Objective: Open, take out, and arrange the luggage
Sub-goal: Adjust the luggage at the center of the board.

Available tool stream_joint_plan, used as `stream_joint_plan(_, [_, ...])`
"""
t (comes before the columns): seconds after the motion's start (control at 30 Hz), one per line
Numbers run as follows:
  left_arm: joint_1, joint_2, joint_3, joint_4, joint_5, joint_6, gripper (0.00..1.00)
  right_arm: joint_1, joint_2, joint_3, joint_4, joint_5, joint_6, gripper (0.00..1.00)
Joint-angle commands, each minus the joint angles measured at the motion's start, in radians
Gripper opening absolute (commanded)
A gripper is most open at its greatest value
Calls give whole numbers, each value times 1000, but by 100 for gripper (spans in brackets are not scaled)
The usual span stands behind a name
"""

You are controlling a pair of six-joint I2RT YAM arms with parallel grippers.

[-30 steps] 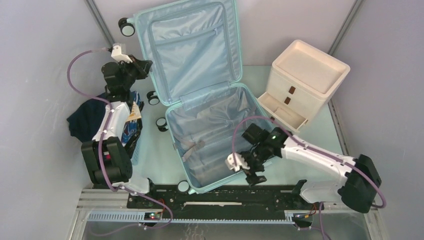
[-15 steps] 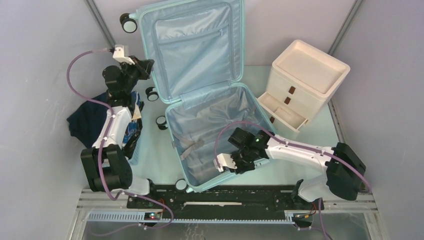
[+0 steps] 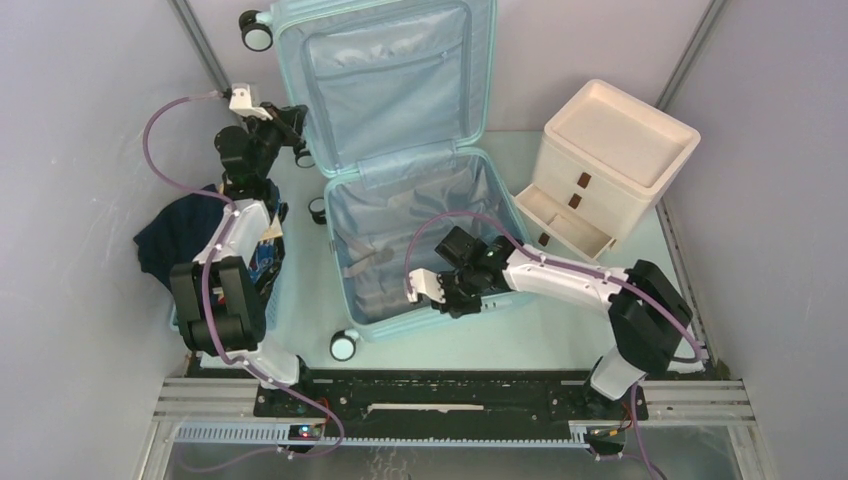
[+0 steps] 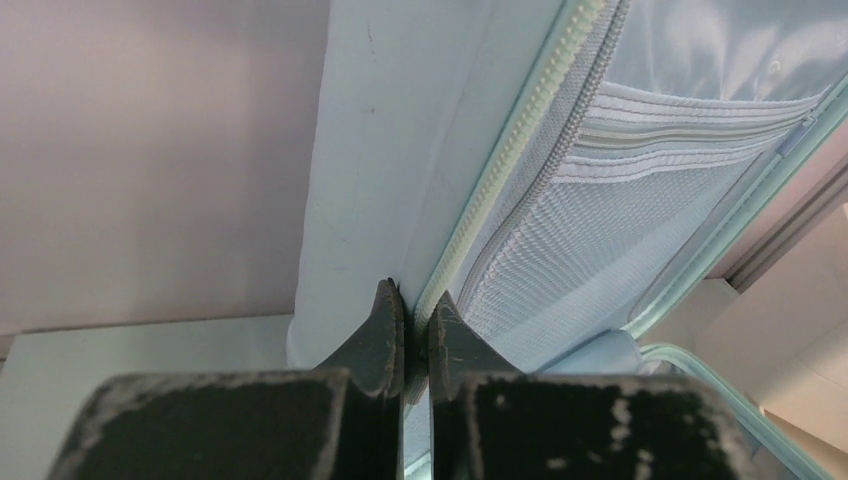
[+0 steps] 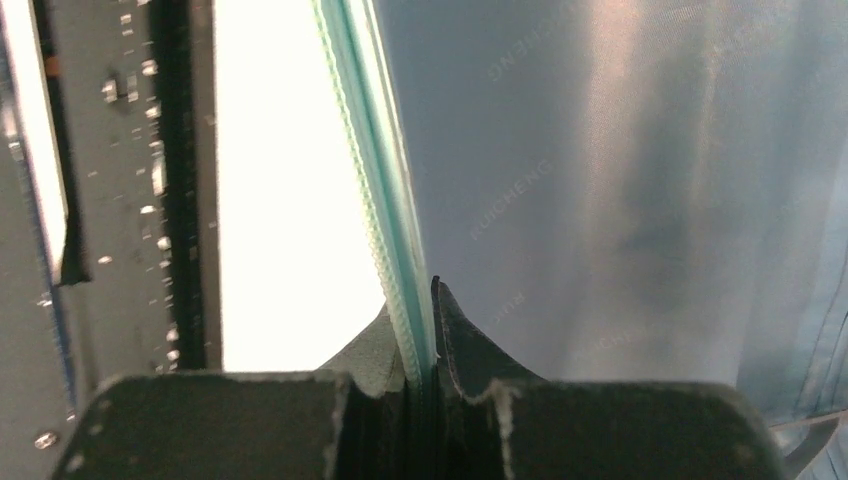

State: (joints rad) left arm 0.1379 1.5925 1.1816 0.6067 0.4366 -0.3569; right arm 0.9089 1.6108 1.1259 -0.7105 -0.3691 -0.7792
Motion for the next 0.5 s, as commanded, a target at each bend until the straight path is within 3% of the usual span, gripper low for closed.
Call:
stream_joint_plan(0.0, [-46,9,71,59,121,-102,0,-97,75,54,328,287,1,3])
stream_joint_plan(0.27, [-45,102,128,62,104,-129,0,-137,153,115,350,368,47,9])
stream_joint_plan(0.47, [-46,177,203,21,64,-184,0,-121,114,124,273,287,44,61])
